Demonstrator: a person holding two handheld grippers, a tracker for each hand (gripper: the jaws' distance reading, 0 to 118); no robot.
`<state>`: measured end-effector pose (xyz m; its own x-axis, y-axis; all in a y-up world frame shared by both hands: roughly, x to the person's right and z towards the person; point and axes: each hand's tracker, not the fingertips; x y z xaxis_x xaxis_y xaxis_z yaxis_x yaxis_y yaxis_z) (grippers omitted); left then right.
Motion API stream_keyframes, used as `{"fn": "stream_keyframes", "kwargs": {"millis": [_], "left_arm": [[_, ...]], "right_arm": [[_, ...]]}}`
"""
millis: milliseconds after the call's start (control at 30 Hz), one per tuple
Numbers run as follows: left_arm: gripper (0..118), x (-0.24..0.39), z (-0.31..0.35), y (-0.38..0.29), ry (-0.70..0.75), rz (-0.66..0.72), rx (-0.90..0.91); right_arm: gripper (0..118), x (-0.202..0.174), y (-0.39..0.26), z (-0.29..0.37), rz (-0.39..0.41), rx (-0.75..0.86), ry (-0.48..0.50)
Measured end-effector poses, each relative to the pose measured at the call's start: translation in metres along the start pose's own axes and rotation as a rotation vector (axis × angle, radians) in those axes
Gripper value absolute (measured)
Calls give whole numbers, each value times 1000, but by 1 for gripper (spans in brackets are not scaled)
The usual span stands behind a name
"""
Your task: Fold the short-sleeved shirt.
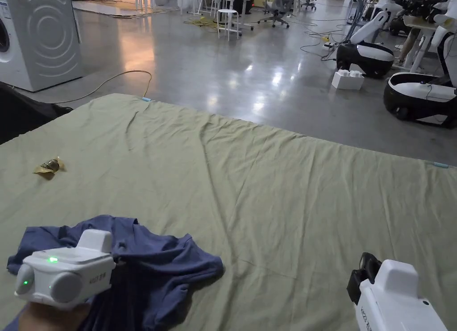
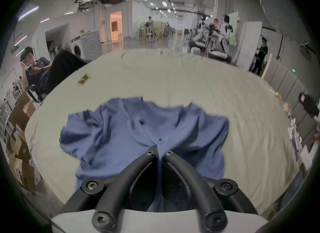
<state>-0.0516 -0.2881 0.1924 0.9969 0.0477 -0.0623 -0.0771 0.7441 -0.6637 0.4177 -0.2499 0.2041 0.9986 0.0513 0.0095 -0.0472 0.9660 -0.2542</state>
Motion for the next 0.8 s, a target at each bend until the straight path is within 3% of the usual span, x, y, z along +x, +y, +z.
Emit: {"fn": "stream_keyframes", "kwargs": {"millis": [200, 467, 800], "left_arm": [[4, 20, 37, 57, -40, 11, 148], [4, 78, 66, 116, -209, -25, 262], [4, 204, 92, 170, -426, -123, 373]], "right_arm": [[0, 4, 6, 8, -11, 19, -5], [0, 20, 11, 17, -38, 32, -34], [0, 63, 17, 38, -57, 61, -113]]}}
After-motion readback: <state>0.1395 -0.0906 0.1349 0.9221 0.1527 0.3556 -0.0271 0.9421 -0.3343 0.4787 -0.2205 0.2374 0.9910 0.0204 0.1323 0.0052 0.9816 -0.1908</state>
